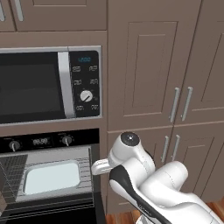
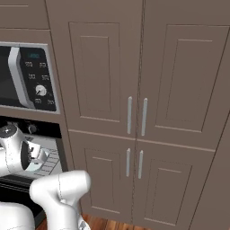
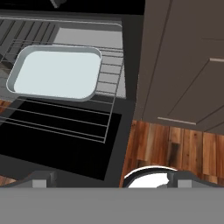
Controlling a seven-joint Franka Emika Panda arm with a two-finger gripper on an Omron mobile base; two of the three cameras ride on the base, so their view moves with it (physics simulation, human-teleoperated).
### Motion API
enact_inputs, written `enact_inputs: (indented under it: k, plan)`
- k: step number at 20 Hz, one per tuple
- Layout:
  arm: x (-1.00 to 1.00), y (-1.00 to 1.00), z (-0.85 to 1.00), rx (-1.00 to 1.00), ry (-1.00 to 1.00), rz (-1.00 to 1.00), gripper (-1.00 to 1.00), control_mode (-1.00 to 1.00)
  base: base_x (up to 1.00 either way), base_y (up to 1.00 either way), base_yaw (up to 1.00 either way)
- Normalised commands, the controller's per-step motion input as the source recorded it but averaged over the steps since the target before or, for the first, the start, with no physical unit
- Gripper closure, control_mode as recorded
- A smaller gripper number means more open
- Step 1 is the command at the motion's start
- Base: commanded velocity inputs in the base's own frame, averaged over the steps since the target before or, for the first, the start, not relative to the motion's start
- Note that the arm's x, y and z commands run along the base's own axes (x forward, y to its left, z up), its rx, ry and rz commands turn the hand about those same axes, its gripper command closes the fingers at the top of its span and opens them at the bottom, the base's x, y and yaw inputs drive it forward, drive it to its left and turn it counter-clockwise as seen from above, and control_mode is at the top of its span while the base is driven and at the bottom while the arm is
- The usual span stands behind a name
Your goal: Take the baked cake out of the oven and place it on the plate for cooling. Then close the oven door.
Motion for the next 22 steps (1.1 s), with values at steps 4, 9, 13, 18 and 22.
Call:
enact_inputs:
  k: [4,9,13,18,22]
  plan:
    - [0.0,0.0,0.0,0.0,0.0,0.0,-1.0,-1.0,0.0,0.0,0.0]
    - [-0.24,0.03,-0.03,0.02,-0.03,0.0,-1.0,-1.0,0.0,0.0,0.0]
    - [-0.38,0.45,-0.06,0.0,-0.15,0.0,-1.0,-1.0,0.0,0.0,0.0]
    - [-0.2,0.57,-0.11,-0.01,-0.01,0.0,-1.0,-1.0,0.0,0.0,0.0]
    - [-0.16,0.52,-0.29,0.0,-0.01,0.0,-1.0,-1.0,0.0,0.0,0.0]
